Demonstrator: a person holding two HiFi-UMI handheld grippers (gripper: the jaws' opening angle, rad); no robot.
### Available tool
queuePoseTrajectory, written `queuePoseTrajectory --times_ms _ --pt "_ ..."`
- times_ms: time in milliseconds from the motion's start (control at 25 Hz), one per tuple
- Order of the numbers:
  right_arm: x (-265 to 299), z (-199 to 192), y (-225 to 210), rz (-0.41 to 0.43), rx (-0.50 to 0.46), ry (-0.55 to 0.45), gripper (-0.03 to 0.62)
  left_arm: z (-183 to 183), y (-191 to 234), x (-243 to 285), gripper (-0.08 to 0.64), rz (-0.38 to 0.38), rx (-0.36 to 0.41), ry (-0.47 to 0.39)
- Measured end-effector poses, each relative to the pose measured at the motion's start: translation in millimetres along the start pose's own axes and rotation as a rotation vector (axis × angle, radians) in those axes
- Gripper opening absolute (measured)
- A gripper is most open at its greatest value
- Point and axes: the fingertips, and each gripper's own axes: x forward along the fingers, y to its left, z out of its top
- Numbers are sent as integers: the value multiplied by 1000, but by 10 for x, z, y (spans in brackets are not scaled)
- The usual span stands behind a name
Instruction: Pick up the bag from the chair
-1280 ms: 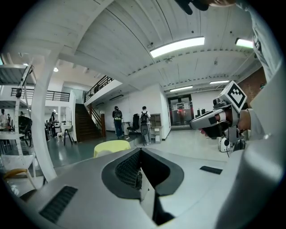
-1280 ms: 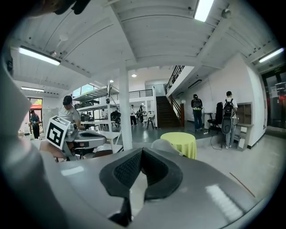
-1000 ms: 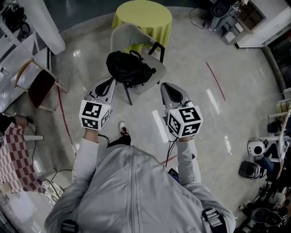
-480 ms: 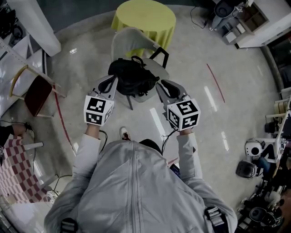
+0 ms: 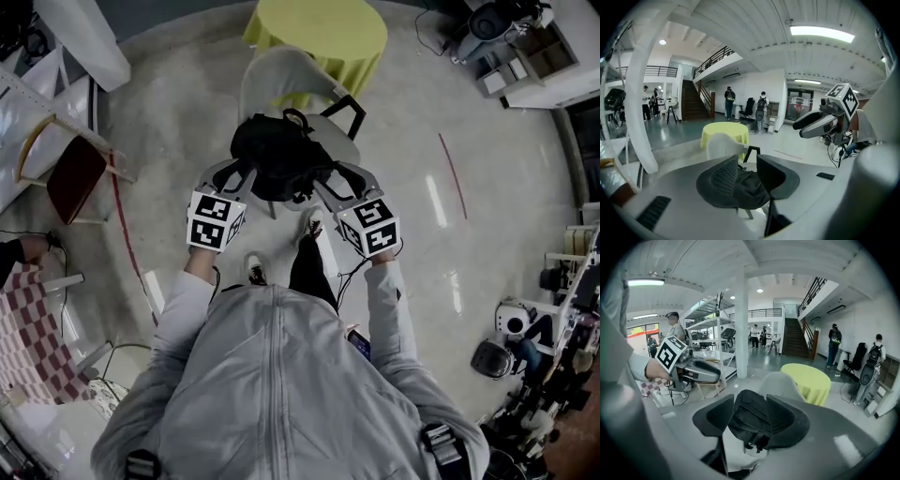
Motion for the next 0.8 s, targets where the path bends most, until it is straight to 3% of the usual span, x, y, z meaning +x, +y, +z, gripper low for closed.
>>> queuePoseTrajectory --times_ms 200,400,520,800 --pt "464 -153 -144 106 -52 85 240 -311 213 304 193 47 -132 82" --pt "984 -378 -308 232 -185 183 259 -547 392 514 235 112 -271 137" --pt "1273 -534 -377 332 -225 230 268 -692 378 655 250 132 -363 177" --pt "2106 -1063 -682 554 -349 343 290 -1037 368 1147 259 196 -487 289"
